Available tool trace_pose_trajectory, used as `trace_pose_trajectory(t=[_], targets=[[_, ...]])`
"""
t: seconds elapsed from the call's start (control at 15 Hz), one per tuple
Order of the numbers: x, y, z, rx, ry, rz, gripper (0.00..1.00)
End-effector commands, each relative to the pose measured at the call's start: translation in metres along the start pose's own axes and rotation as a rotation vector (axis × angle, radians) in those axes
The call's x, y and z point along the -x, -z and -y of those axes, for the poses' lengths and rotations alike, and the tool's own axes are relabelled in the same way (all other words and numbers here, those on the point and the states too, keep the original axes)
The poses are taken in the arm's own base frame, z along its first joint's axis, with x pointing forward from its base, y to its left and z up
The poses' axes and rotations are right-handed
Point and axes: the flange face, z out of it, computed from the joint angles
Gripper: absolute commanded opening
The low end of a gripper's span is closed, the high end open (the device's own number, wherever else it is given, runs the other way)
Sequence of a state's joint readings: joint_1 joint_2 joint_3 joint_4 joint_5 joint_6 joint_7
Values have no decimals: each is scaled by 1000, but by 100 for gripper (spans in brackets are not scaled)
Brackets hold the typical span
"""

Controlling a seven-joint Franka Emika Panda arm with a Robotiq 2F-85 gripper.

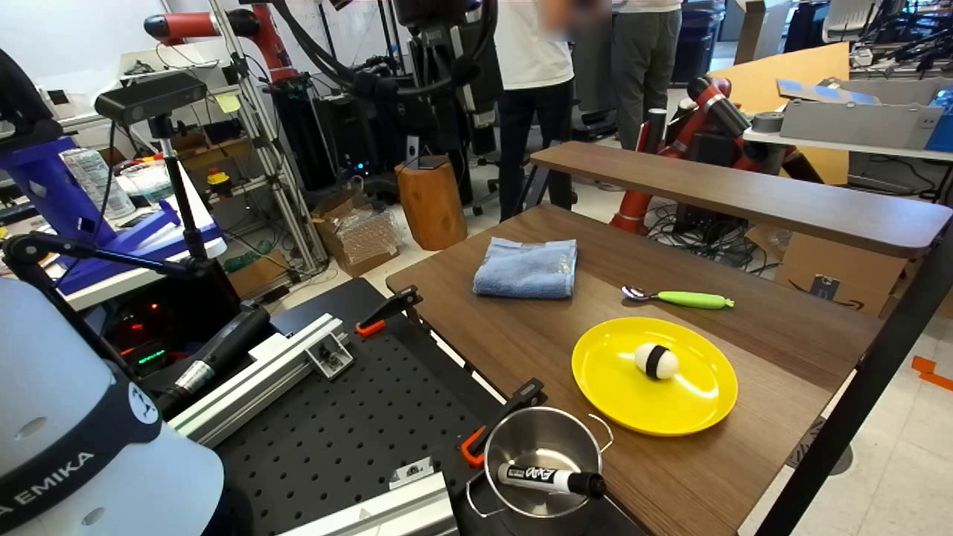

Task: Move the towel

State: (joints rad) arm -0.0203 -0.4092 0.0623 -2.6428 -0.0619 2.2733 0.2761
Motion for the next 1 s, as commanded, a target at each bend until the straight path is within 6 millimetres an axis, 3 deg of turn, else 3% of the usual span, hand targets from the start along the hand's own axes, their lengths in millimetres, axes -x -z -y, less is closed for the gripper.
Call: trace_pose_trajectory(t=[0.0,0.33,0.93], targets=[[-14,-14,33,-26,-13,-43,100],[-45,-42,75,-60,-11,-91,100],[-126,-86,135,-97,-20,-60,100]])
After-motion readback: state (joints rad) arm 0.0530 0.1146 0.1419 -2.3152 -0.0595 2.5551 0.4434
